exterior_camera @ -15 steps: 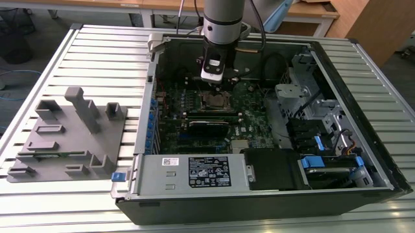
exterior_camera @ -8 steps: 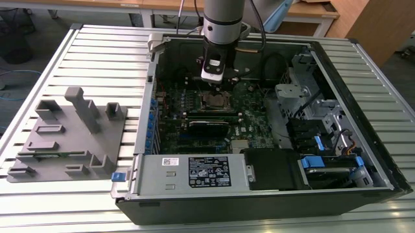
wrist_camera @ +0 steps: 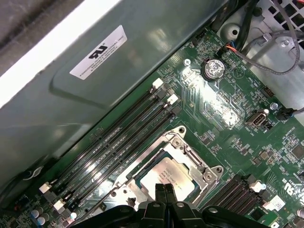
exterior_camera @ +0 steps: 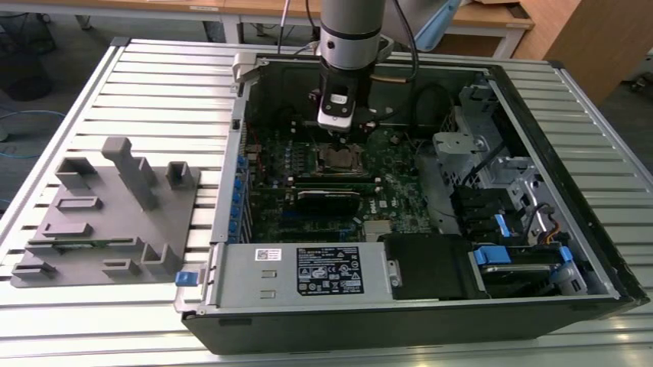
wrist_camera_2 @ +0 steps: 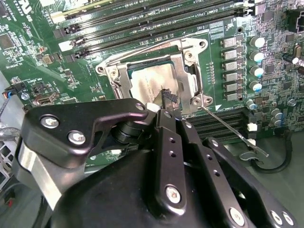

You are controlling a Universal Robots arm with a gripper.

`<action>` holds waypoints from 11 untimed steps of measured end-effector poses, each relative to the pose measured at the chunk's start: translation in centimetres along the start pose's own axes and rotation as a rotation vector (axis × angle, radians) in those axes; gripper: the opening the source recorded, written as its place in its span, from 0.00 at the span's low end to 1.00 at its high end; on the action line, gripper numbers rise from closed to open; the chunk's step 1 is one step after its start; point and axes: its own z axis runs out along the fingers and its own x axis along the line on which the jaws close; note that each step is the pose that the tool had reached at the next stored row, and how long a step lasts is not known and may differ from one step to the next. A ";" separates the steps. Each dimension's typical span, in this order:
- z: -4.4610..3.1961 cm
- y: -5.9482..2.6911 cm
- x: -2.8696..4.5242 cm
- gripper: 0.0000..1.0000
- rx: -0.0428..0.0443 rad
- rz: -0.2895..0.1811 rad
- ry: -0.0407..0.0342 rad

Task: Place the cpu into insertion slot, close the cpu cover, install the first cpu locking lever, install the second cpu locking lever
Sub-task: 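Close the cpu cover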

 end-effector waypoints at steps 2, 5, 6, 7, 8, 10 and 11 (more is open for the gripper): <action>0.00 0.00 0.00 0.11 -0.0003 -0.008 0.0003; 0.00 0.00 0.00 0.11 -0.0006 -0.023 0.0010; 0.00 0.00 0.00 0.11 -0.0007 -0.027 0.0012; 0.00 0.00 0.00 0.11 -0.0008 -0.032 0.0014; 0.00 0.00 0.00 0.11 -0.0009 -0.036 0.0016; 0.01 0.00 0.00 0.11 -0.0012 -0.044 0.0020; 0.00 0.00 0.00 0.11 -0.0012 -0.049 0.0022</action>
